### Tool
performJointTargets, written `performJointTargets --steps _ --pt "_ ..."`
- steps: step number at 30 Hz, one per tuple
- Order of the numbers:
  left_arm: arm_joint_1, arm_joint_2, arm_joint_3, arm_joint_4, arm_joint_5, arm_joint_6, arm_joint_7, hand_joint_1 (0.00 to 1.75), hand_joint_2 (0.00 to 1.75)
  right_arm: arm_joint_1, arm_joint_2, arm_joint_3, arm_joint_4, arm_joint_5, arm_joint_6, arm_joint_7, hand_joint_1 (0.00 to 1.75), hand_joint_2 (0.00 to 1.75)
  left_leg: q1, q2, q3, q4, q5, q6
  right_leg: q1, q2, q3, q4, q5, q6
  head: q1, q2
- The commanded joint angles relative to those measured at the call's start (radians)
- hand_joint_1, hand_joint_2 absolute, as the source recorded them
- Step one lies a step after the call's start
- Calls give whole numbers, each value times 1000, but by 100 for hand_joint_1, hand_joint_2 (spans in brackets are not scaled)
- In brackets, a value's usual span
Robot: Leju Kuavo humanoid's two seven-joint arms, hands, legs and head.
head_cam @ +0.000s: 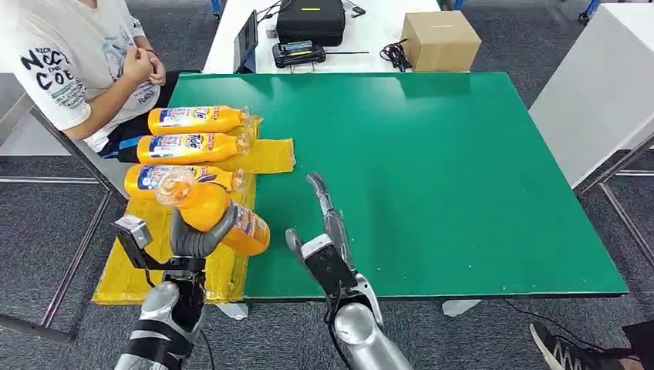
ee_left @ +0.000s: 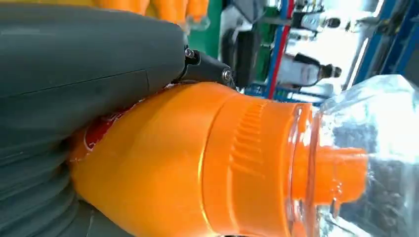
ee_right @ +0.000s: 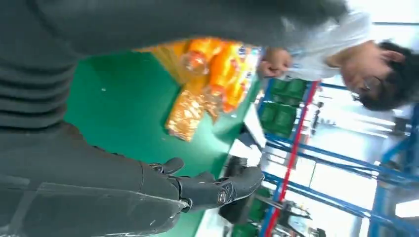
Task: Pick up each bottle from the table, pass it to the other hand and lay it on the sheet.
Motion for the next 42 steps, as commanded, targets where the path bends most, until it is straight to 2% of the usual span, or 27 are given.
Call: performJointTargets --steps 1,2,3,4,5,6,10,15,20,32,38,42 --pt "-82 36 68 48 -186 185 -95 175 175 44 -35 -25 -201 -99 5 -70 0 0 1 -1 1 1 -1 -1 2 -1 2 0 -1 -2 0 0" --pt "-86 46 70 39 -244 231 -109 175 175 50 -35 -25 -230 -111 0 -71 0 0 1 0 0 1 0 -1 1 -1 1 0 -1 -1 0 0" --pt "-94 80 49 35 -441 378 -140 175 175 49 -48 -17 -261 -127 -5 -70 0 0 2 0 1 1 -1 -2 2 -1 2 0 -1 -2 0 0" --pt "-100 94 51 39 -494 395 -130 175 175 48 -47 -20 -273 -131 -7 -67 0 0 2 0 1 1 -1 -2 2 -1 2 0 -1 -2 0 0" --pt "-111 122 32 60 -670 507 -120 175 175 47 -47 -21 -280 -143 -3 -61 0 0 1 0 0 0 0 -1 1 0 0 0 0 -1 0 0" --pt "-122 132 35 83 -748 542 -112 175 175 42 -49 -19 -281 -144 -4 -61 0 0 2 1 2 0 -1 -2 2 0 2 0 -1 -2 0 0" --pt "-172 196 -25 243 -1197 685 49 175 175 45 -47 -27 -291 -169 -4 -72 0 0 2 0 3 -1 0 -2 2 -1 3 -1 0 -2 0 0" --pt "-186 213 -44 347 -1329 663 120 175 175 63 -51 -33 -312 -172 -12 -72 0 0 1 0 2 -1 0 -1 1 -1 2 -1 0 -1 0 0" --pt "-169 205 -37 342 -1309 589 132 175 175 76 -53 -38 -321 -173 -6 -65 0 0 1 0 3 0 -1 -1 1 -1 4 -1 -1 -2 0 0" --pt "-188 191 -37 430 -1238 458 110 175 175 61 -41 -29 -282 -169 31 -41 0 0 2 0 2 0 0 -1 2 -1 2 -1 -1 -2 0 0" --pt "-192 194 -43 440 -1248 454 114 175 175 61 -41 -27 -281 -169 35 -40 0 0 2 1 3 0 -1 -2 2 0 3 -1 0 -2 0 0" --pt "-213 215 -101 522 -1348 420 189 175 175 56 -37 -22 -265 -168 66 -26 0 0 1 1 3 -1 0 -1 1 0 2 -1 0 -1 0 0"
